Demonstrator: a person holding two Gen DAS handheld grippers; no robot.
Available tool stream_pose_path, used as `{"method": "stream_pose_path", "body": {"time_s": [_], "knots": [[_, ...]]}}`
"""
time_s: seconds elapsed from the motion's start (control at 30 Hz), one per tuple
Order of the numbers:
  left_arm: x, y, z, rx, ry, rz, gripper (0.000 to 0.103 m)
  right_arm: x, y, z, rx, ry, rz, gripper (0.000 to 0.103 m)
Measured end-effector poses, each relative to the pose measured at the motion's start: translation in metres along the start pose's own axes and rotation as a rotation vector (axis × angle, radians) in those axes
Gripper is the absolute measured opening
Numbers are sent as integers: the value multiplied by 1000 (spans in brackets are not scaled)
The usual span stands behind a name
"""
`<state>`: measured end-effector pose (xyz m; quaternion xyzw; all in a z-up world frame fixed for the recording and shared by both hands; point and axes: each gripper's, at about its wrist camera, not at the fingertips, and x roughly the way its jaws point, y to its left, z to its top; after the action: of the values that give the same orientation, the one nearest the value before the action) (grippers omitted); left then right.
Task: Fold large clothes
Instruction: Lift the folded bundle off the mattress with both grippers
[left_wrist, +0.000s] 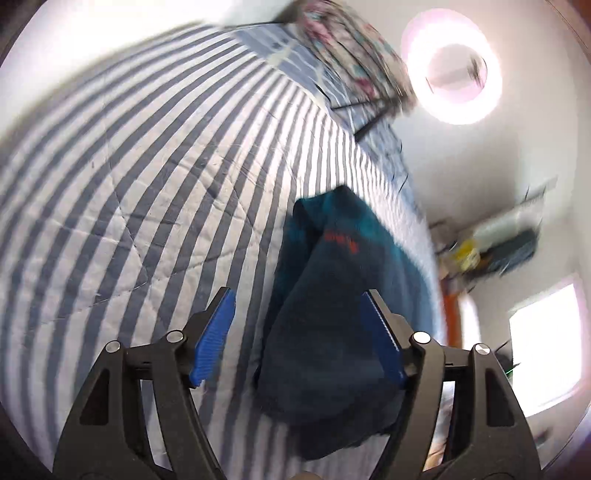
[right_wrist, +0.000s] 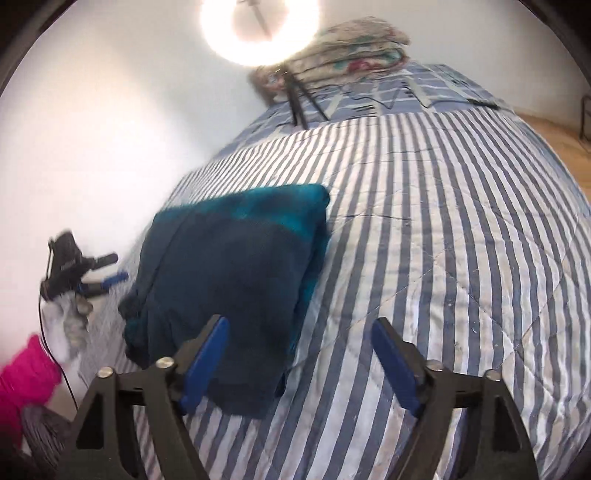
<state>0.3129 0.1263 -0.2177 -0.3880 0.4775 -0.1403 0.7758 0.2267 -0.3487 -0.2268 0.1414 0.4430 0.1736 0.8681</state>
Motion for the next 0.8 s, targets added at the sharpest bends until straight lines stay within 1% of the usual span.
{"method": "stream_pose_path", "body": {"time_s": [0.07, 0.13, 0.23, 0.3, 0.43, 0.5, 0.6, 0.67, 0.77, 0.8], "knots": [[10, 12, 8, -70, 37, -56, 73, 11, -8, 5, 42, 14, 43, 86], [21, 26, 11, -136, 72, -95, 73, 23, -10, 10, 63, 34, 80, 86], [37, 37, 7, -173, 134, -130, 73, 44, -16, 11, 107, 74, 146, 86], [43, 40, 5, -181, 153, -152, 73, 56, -19, 12, 133, 94, 173, 86], [48, 39, 8, -169, 162, -200, 73, 76, -25, 13, 182, 114, 248, 86], [53, 34, 10, -153, 172, -208, 73, 85, -26, 14, 205, 116, 276, 86], [63, 19, 11, -93, 199, -183, 73, 97, -27, 20, 223, 107, 313, 87], [71, 12, 14, -62, 221, -179, 73, 102, -26, 20, 227, 102, 335, 86], [81, 2, 16, -29, 232, -155, 73, 112, -16, 23, 225, 113, 373, 79], [84, -1, 16, -14, 232, -145, 73, 117, -12, 24, 219, 120, 381, 78]]}}
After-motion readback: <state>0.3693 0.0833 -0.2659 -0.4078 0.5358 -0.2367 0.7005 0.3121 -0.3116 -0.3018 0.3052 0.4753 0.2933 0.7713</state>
